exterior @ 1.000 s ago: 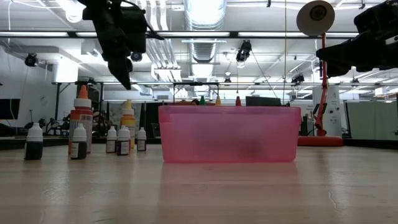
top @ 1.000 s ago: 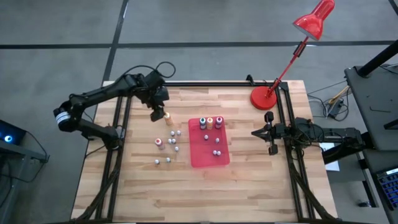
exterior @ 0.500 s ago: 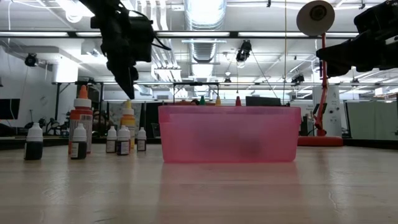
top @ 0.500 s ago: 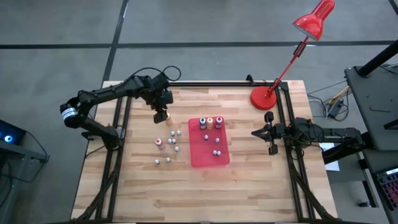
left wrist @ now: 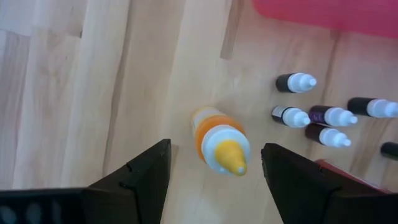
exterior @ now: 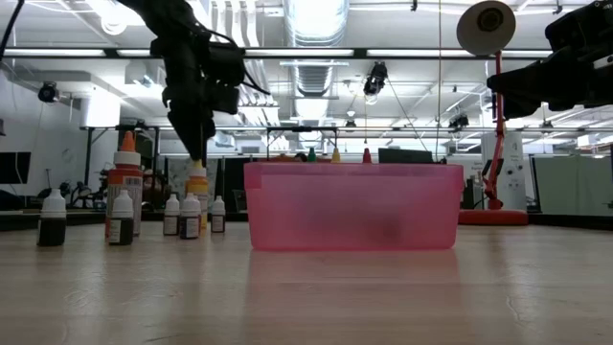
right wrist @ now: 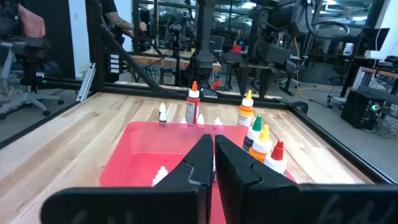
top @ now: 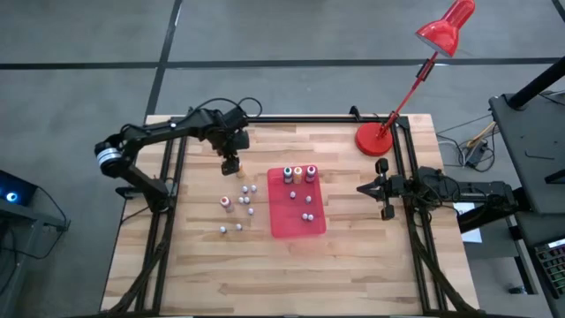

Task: Pick & Place food coloring
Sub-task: Put the large yellow food coloring bottle into the red bin

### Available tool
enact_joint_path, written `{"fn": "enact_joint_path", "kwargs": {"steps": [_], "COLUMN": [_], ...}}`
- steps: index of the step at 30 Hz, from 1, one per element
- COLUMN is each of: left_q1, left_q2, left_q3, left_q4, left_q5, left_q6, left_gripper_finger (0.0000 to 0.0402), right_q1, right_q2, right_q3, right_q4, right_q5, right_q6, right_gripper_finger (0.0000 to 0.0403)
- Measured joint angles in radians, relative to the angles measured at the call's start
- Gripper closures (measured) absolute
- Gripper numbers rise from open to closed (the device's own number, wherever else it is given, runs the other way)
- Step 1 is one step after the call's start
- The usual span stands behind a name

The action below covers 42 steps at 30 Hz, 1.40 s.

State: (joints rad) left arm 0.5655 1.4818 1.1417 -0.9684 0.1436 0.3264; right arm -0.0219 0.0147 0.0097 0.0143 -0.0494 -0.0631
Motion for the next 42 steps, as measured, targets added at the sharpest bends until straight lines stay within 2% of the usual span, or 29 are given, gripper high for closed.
{"fn": "enact_joint_path", "kwargs": {"steps": [42], "left_q1": [-0.019], "left_q2": [0.014], "left_q3": [-0.067], "left_q4": [0.087], "left_q5": [-0.006], "left_q6": [-0.035], "left_gripper_finger": [0.018], "right_q1": [0.0], "right_q2": [0.0], "right_q3": [0.0], "right_q4": [0.0], "right_q5": [0.0], "right_q6": [0.001], "right_gripper_finger": [0.0394]}}
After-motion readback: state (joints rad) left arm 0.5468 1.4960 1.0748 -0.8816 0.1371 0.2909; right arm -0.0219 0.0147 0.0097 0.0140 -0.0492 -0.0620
